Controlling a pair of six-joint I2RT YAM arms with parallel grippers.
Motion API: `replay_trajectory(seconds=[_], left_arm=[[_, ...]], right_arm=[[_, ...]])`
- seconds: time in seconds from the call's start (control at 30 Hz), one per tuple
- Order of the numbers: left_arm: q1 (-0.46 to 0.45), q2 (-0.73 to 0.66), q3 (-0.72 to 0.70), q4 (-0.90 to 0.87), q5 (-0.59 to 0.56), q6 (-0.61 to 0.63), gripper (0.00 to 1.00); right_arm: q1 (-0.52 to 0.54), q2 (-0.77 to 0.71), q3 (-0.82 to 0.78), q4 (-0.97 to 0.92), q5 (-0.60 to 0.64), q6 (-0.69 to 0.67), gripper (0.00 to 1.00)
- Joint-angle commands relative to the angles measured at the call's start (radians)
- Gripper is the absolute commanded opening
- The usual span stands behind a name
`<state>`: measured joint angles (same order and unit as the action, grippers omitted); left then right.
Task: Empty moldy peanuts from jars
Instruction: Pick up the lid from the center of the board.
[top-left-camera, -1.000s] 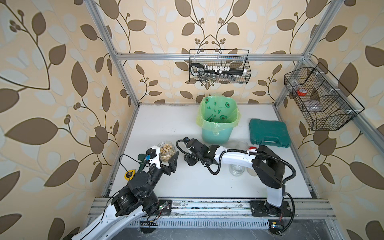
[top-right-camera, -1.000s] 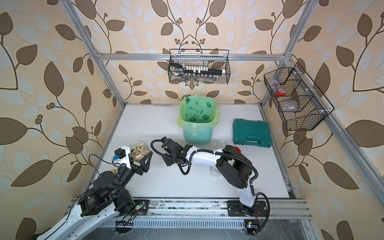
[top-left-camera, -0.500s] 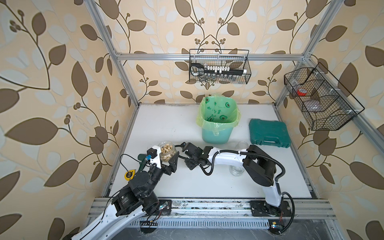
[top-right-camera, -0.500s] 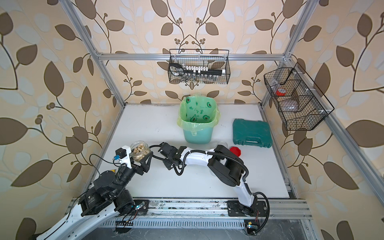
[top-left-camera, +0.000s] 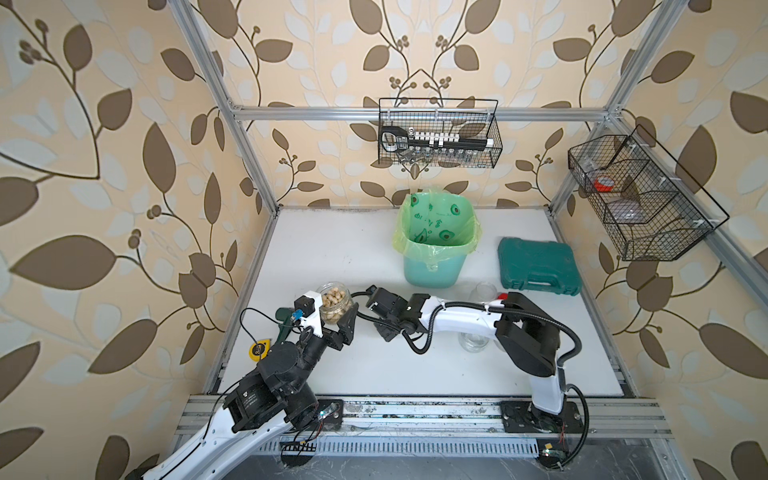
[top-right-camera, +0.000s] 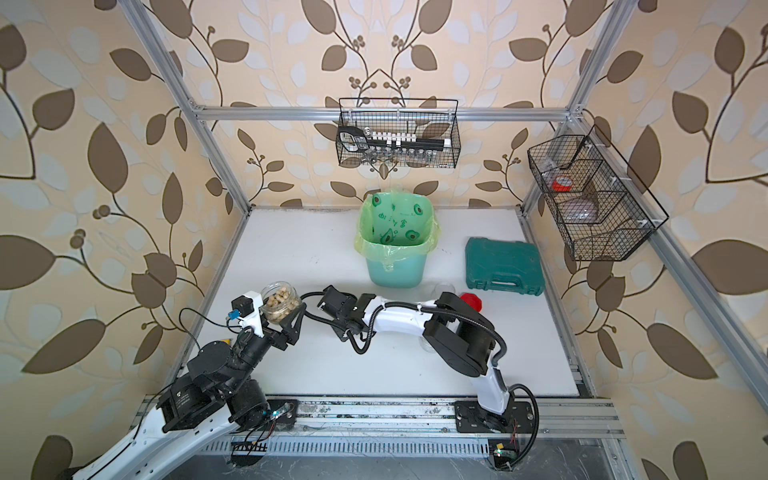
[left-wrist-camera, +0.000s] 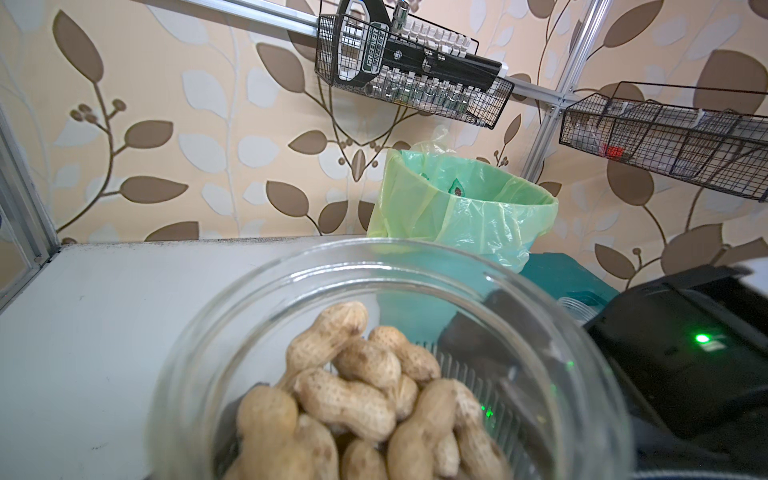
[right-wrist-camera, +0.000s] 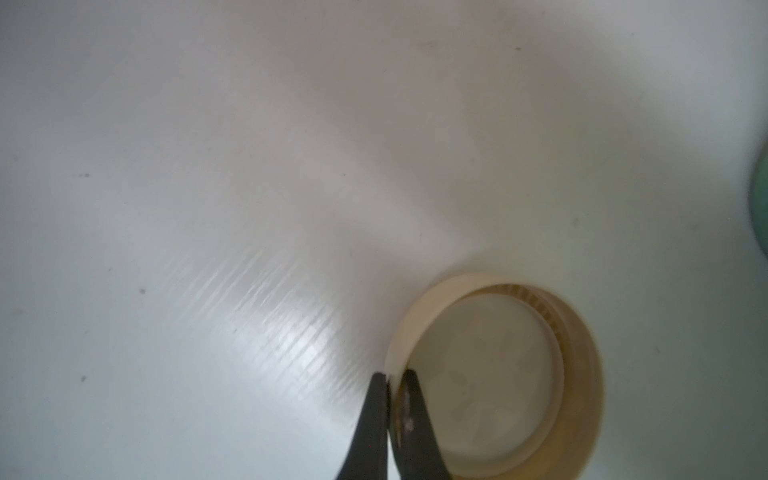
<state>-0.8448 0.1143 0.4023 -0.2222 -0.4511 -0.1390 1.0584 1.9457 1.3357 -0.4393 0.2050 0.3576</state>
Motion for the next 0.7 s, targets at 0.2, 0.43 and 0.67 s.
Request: replay_trajectory(seconds=[0.2, 0.43, 0.67], left_arm=[[-0.003, 0.018, -0.015, 0.141, 0.064, 0.034, 0.00], [-0.002, 0.205, -0.023, 0.295, 0.210, 0.055, 0.00], [-0.003, 0.383, -0.067, 0.564, 0.334, 0.048, 0.00]], right_arm=[[0.003, -0.383, -0.177, -0.098, 0.104, 0.065, 0.00], [-0.151, -0.758, -0.393, -0.118, 0.130, 0.100, 0.00], [-0.516, -1.043, -0.507, -0.247, 0.077, 0.111, 0.00]])
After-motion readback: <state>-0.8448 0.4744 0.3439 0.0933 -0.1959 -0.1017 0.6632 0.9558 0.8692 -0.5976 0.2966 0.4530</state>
